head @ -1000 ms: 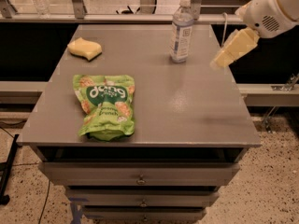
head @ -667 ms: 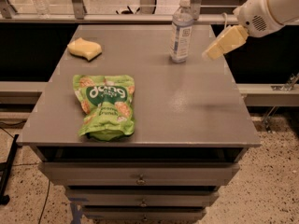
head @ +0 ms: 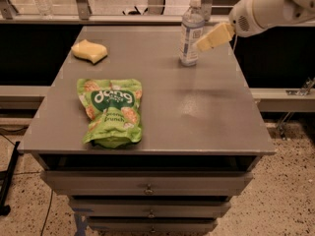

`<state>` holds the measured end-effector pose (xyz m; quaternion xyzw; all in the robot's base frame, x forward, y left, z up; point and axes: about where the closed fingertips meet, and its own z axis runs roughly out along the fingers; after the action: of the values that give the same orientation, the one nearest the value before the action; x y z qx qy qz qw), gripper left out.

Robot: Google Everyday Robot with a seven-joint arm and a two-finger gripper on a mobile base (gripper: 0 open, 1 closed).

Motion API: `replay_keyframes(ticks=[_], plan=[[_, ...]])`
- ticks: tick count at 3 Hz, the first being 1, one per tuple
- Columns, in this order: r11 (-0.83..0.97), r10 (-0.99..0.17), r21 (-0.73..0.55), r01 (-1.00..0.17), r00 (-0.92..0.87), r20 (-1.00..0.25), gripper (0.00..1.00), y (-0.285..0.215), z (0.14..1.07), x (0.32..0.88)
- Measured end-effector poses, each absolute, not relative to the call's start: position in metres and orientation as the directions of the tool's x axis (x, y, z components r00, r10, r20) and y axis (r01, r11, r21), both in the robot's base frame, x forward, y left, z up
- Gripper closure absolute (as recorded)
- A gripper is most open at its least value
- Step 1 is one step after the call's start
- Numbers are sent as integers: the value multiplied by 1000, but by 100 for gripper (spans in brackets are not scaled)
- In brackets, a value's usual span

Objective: Move blue plastic bottle near green rice chip bag

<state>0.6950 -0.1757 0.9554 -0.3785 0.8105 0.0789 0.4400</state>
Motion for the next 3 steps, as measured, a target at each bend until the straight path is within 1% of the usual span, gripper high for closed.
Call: replay_keyframes(ticks=[1, 2, 3], plan=[[714, -521, -183, -675, -339, -783, 0, -161, 946, 723], [699, -519, -168, -695, -332, -788, 0, -140, 943, 743], [677, -524, -154, -720, -323, -788, 17, -120, 940, 755]])
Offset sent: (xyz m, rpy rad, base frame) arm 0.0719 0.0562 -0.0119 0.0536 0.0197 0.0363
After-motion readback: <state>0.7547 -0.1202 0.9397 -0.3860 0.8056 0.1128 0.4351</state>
